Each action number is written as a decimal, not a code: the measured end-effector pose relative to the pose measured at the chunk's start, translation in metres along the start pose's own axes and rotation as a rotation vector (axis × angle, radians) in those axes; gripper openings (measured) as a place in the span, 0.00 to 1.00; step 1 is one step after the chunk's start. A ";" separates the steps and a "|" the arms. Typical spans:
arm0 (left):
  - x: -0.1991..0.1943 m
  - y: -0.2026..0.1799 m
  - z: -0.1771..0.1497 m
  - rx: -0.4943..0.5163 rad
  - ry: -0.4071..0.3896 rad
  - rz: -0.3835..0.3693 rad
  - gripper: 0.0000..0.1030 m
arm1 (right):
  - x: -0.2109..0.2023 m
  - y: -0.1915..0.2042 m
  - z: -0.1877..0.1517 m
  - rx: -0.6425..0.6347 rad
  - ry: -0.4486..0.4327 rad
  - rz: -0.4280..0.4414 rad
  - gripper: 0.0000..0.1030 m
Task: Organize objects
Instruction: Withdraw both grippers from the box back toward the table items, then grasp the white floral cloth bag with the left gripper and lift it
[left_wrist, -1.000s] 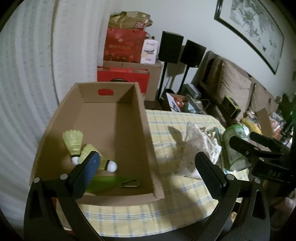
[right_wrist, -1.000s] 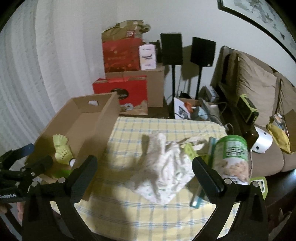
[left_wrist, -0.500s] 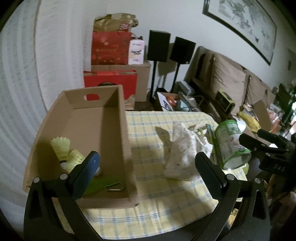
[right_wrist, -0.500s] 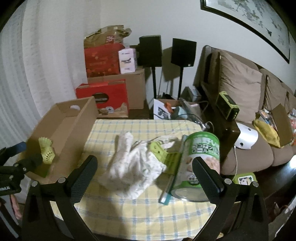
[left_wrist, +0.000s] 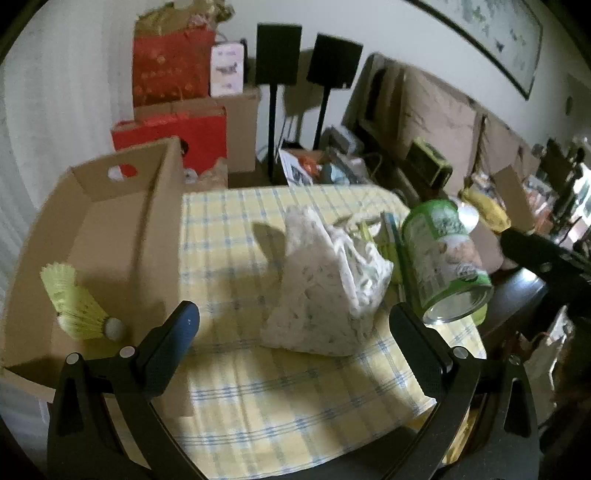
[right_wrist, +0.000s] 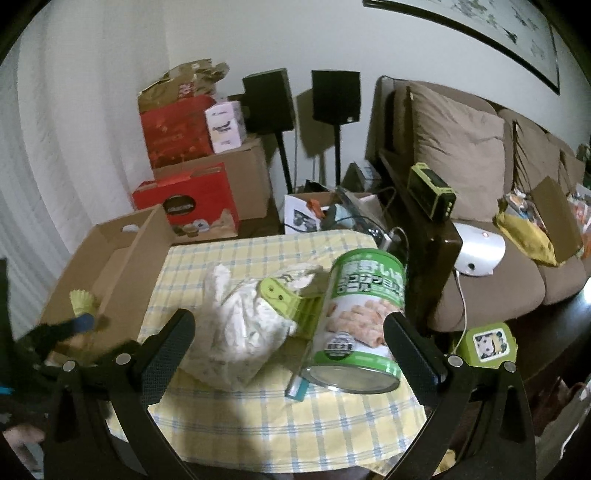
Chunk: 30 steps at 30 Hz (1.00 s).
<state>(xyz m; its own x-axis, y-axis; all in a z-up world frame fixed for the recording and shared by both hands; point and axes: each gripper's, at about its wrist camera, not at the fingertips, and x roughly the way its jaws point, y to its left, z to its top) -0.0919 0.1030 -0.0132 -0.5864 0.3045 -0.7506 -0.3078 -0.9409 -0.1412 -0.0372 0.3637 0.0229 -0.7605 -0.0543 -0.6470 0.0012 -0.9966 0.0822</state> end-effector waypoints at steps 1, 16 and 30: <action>0.006 -0.004 -0.001 0.004 0.006 0.005 1.00 | -0.001 -0.002 -0.001 0.003 -0.001 -0.003 1.00; 0.084 -0.026 0.001 0.004 0.081 0.067 0.91 | 0.001 -0.044 -0.008 0.061 0.003 -0.018 1.00; 0.108 -0.026 -0.001 0.007 0.138 0.066 0.10 | 0.016 -0.063 -0.015 0.105 0.040 -0.013 0.99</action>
<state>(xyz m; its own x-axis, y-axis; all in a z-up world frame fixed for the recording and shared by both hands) -0.1467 0.1601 -0.0911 -0.4974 0.2186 -0.8395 -0.2777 -0.9569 -0.0846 -0.0398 0.4243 -0.0043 -0.7338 -0.0458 -0.6778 -0.0782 -0.9854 0.1512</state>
